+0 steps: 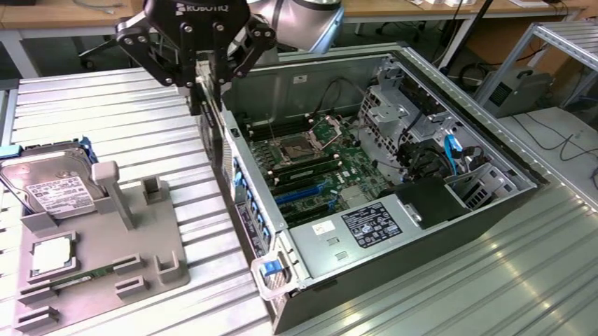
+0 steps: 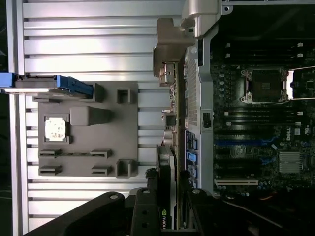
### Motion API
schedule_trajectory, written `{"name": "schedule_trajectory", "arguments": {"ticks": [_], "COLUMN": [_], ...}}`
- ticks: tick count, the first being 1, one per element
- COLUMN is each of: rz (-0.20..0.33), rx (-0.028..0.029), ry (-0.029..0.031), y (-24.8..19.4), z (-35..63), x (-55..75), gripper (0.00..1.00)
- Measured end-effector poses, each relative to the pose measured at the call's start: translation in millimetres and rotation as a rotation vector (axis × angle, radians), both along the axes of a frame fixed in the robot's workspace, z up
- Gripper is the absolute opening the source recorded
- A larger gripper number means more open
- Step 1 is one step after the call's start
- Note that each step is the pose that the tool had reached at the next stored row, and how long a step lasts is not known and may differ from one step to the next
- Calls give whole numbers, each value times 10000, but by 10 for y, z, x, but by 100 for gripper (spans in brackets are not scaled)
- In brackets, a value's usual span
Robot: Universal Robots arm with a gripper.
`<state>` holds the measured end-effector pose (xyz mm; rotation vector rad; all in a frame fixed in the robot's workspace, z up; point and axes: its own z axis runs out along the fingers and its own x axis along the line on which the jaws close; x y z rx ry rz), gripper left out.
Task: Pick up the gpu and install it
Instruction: 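Pick up the gpu and move the gpu toward the slot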
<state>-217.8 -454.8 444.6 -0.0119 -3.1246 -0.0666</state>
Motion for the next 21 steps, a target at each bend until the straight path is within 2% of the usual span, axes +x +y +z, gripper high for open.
{"name": "schedule_trajectory", "arguments": {"ticks": [10, 12, 14, 18, 21], "rz": [-2, -2, -1, -2, -2], "rx": [1, 0, 0, 0, 0], "ry": [0, 0, 0, 0, 0], "y": [1, 1, 1, 2, 2], "z": [0, 0, 0, 0, 0], "x": [463, 632, 719, 999, 1138], "gripper": [27, 27, 27, 27, 27]}}
